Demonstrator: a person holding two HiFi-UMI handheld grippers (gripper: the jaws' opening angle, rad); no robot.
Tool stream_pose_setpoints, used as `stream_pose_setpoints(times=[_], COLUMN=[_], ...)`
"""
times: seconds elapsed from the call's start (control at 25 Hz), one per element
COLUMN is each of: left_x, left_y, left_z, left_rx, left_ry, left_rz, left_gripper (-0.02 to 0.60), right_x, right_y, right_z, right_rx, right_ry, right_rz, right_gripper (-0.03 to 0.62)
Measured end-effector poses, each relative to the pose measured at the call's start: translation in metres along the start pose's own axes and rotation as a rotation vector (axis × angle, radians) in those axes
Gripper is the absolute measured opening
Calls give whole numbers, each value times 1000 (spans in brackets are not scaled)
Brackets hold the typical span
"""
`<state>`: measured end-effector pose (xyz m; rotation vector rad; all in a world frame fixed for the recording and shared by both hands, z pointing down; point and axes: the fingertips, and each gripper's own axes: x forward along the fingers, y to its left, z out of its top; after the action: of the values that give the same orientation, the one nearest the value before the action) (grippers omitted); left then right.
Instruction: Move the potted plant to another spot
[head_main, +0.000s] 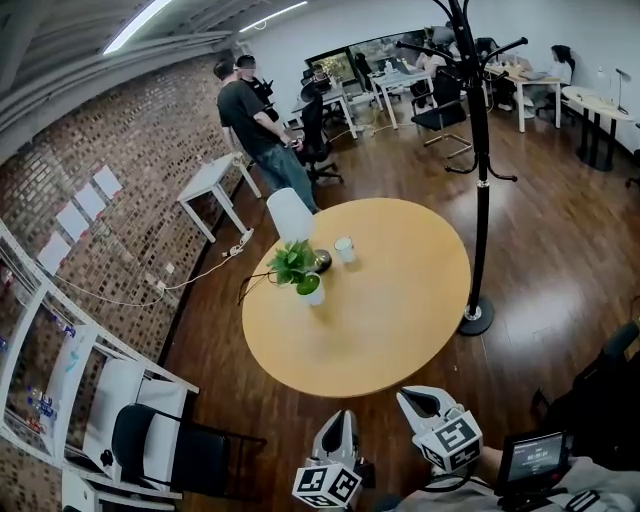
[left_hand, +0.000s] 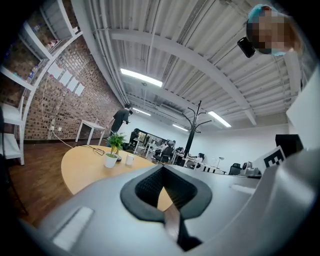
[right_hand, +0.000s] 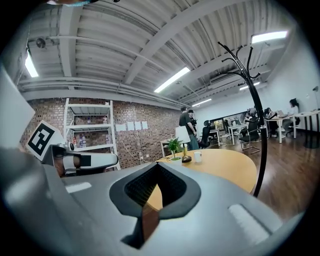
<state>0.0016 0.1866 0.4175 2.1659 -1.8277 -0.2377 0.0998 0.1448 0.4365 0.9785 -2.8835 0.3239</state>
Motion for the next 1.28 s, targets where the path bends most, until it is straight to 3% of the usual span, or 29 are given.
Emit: stream_pose_setpoints(times=[0.36,0.6,0.8,1.04,1.28], left_x=[51,104,154,190,223], left_y=[69,136,199,243,286], left_z=[17,11,35,70,74], left_rx=[-24,-46,-45,-37,-32], left_ry=[13,26,35,64,71], left_rz=[12,-32,-96,-136,-154], left_gripper=[2,2,2,2,2], right_x=[82,156,232,286,339], right_y=[-13,-33,-46,-56,-65], right_z=[5,-4,11,39,39], right_rx=[4,-11,-44,-61,-70], right_ry=[33,56,58,62,59], right_rz=[-6,-61,-126,-197,-211], right_gripper=[6,6,6,6,6])
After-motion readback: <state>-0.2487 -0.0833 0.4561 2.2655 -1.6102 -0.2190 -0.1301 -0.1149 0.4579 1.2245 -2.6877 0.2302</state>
